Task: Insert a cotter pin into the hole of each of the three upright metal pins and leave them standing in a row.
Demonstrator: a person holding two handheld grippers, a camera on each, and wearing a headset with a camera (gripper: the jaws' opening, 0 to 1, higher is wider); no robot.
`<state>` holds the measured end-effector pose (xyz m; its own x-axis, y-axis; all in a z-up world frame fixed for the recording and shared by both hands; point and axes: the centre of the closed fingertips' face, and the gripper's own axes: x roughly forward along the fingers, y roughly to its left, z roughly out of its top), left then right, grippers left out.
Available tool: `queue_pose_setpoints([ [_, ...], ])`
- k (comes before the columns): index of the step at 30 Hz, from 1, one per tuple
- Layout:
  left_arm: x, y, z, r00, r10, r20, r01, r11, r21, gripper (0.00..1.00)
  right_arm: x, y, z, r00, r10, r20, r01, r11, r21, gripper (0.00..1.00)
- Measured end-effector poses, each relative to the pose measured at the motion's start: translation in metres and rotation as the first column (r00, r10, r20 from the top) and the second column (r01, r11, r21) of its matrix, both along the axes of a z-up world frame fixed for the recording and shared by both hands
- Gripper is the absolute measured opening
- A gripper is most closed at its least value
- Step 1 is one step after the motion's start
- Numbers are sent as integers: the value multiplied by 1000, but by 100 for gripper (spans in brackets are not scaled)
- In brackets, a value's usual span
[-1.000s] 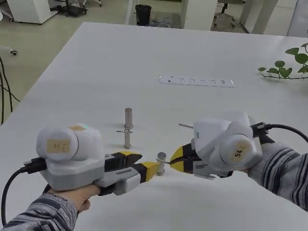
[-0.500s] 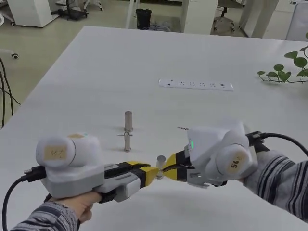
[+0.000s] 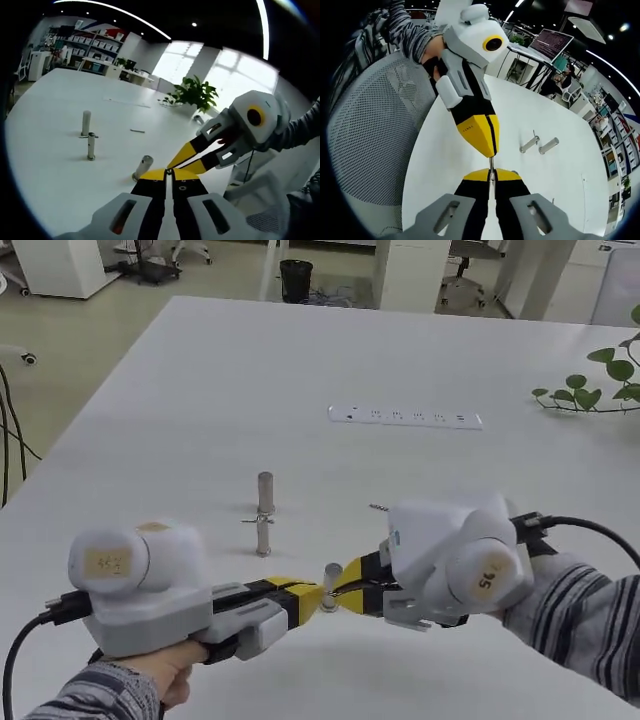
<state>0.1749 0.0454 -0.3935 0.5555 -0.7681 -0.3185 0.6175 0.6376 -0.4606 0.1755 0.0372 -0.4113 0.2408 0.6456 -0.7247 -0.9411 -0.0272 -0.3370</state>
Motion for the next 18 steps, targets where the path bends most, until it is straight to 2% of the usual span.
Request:
queue_pose_setpoints([
  [1, 1, 1, 0, 1000, -3, 9, 3, 1000, 8, 0, 2, -1, 0, 1000, -25, -6, 25, 1000, 8, 0],
  [7, -3, -1, -1, 997, -54, 49, 52, 997, 57, 0, 3, -5, -5, 998, -48, -49, 48, 999, 15, 1],
  [9, -5, -2, 0, 994, -85, 74, 80, 994, 76, 0, 2, -6, -6, 997, -49, -61, 50, 999, 18, 3],
  [13, -9, -3, 4, 984, -136, 113, 127, 988, 86, 0, -3, -5, -8, 991, -51, -124, 56, 998, 39, 3],
  [16, -12, -3, 5, 977, -172, 129, 162, 983, 86, 0, -6, -4, -9, 983, -60, -172, 71, 995, 63, 3],
  [18, -13, -3, 5, 972, -192, 139, 178, 979, 104, 0, -9, -3, -9, 976, -63, -209, 82, 994, 79, 2],
])
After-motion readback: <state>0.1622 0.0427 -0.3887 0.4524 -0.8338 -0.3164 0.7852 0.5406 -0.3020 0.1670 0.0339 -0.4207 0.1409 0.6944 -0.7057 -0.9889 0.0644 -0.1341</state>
